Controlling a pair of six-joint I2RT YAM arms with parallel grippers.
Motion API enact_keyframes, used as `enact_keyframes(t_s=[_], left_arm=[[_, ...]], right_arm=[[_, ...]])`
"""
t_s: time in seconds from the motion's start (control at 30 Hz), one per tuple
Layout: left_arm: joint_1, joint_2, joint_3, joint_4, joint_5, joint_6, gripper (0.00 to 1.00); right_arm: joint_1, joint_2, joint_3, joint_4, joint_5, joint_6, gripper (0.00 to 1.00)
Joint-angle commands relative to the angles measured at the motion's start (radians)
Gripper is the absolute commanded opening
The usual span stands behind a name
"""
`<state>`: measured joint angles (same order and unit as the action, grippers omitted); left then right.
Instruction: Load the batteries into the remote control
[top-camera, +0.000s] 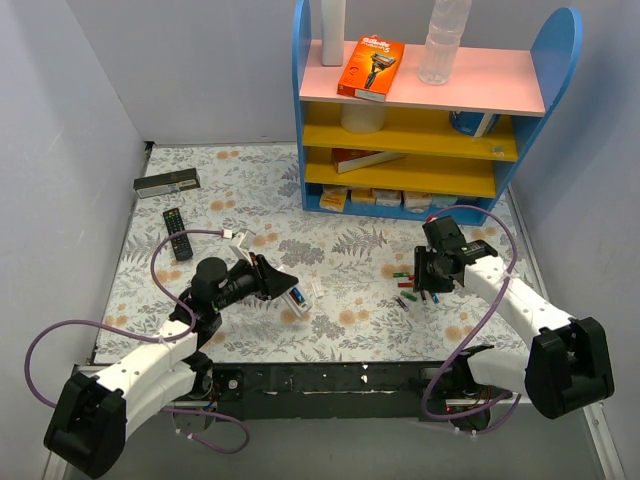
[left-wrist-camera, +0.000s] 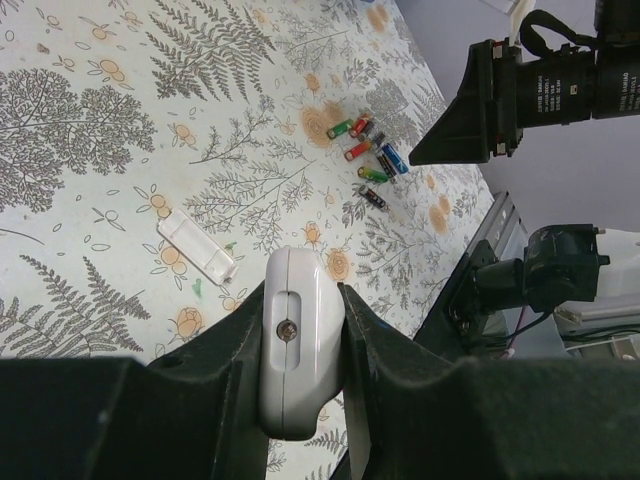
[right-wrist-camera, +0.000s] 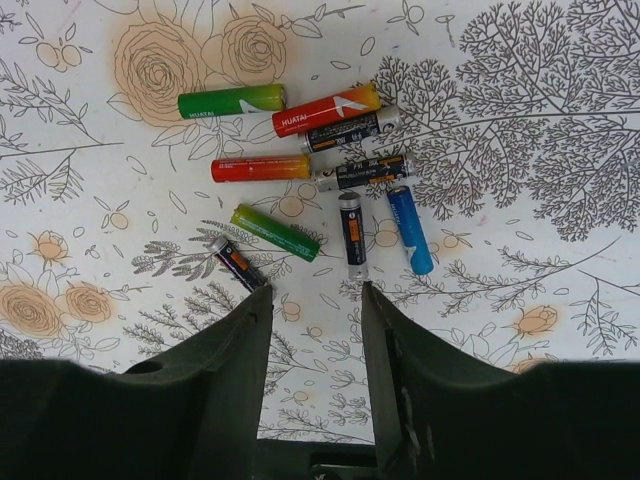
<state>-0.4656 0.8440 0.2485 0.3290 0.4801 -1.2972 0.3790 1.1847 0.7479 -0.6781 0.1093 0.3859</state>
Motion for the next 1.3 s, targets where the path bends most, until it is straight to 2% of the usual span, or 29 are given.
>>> enact_keyframes(t_s=[0.0, 0.4, 1.07, 1.17, 1.27], left_arm=[[0.007, -0.026, -0.014, 0.053, 0.006, 0.015, 0.0], [0.005, -0.031, -0.026, 0.074, -0.012, 0.016, 0.0], [0.002, -0.045, -0.026, 0.07, -0.015, 0.015, 0.0], [0.004, -0.046, -0.023, 0.064, -0.017, 0.016, 0.0], [0.004, -0.045, -0.023, 0.061, -0.018, 0.018, 0.0]], right_arm=[[-0.017, 0.025, 0.016, 0.026, -0.005, 0.008, 0.47], [-0.123, 0.065, -0.002, 0.025, 0.043, 0.005, 0.39], [-0.177, 0.233, 0.01, 0.081, 0.01, -0.067, 0.37], [-0.181, 0.243, 0.002, 0.083, 0.026, -0.065, 0.3], [-0.19, 0.236, -0.004, 0.077, 0.041, -0.061, 0.18]])
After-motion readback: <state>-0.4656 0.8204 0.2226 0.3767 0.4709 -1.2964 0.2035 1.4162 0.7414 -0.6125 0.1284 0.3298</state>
